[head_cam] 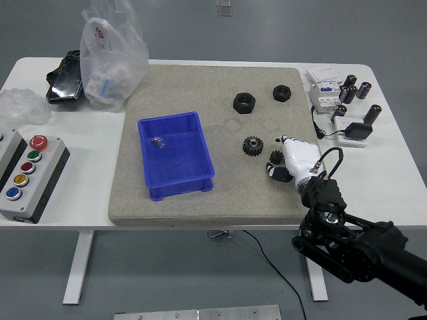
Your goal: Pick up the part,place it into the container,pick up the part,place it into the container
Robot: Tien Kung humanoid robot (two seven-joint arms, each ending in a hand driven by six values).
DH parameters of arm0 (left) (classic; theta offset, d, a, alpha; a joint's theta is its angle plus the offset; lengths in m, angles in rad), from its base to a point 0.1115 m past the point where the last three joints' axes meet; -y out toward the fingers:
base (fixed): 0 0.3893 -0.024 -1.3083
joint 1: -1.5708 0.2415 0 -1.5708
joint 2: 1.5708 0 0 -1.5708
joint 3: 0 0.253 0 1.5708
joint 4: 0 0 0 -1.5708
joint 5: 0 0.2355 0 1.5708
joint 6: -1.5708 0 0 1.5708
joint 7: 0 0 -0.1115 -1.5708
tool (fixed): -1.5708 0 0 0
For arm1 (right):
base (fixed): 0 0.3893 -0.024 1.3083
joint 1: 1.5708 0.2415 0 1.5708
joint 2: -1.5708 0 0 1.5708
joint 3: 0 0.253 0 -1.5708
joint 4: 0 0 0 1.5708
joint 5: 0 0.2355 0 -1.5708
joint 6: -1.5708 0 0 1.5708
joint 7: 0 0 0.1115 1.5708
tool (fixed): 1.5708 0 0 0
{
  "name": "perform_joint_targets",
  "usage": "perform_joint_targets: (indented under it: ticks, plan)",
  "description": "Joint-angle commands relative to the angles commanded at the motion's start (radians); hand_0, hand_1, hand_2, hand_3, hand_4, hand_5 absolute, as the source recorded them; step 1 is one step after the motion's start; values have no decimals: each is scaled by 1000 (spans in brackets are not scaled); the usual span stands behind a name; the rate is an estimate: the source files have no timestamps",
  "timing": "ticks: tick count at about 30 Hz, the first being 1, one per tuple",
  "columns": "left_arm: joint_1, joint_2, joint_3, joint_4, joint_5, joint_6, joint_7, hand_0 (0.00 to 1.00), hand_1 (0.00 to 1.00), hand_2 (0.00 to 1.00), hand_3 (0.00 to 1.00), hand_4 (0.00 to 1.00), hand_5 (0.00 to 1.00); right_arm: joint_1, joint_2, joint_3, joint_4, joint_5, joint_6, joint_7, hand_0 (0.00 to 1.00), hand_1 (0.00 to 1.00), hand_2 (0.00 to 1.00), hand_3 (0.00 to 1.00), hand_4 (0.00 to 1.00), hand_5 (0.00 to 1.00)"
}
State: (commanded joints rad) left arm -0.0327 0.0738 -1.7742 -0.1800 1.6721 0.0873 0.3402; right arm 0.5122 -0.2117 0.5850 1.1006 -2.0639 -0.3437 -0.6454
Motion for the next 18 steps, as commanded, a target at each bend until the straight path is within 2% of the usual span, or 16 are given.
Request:
perform_joint_targets:
  ticks: [1, 7, 8, 13, 14, 18]
  plan:
    - [0, 0, 0, 0, 0, 0, 0, 940, 971, 946, 945, 998, 780, 0, 0, -2, -2, 3, -2, 0, 284, 466, 439, 498, 217, 192]
    - [0, -1, -1, 0, 8, 6, -10, 940, 971, 946, 945, 998, 780, 1, 1, -9, -9, 12, -26, 0, 284, 466, 439, 498, 217, 192]
    - [0, -1, -1, 0, 8, 7, -13, 938, 964, 939, 927, 998, 779, 2, 1, -10, -8, 12, -31, 0, 272, 429, 311, 346, 165, 129]
    - [-1, -2, 0, 0, 9, 11, -26, 938, 964, 939, 927, 998, 779, 1, -2, -15, -2, 15, -61, 8, 272, 429, 311, 346, 165, 129]
    - [0, -2, 0, 0, 9, 12, -28, 933, 960, 936, 920, 998, 775, 1, -3, -15, 0, 14, -66, 10, 267, 417, 287, 318, 125, 125]
    - [1, -2, -1, 0, 9, 17, -38, 933, 960, 936, 920, 998, 775, 4, -13, -13, 46, 1, -97, 20, 267, 417, 287, 318, 125, 125]
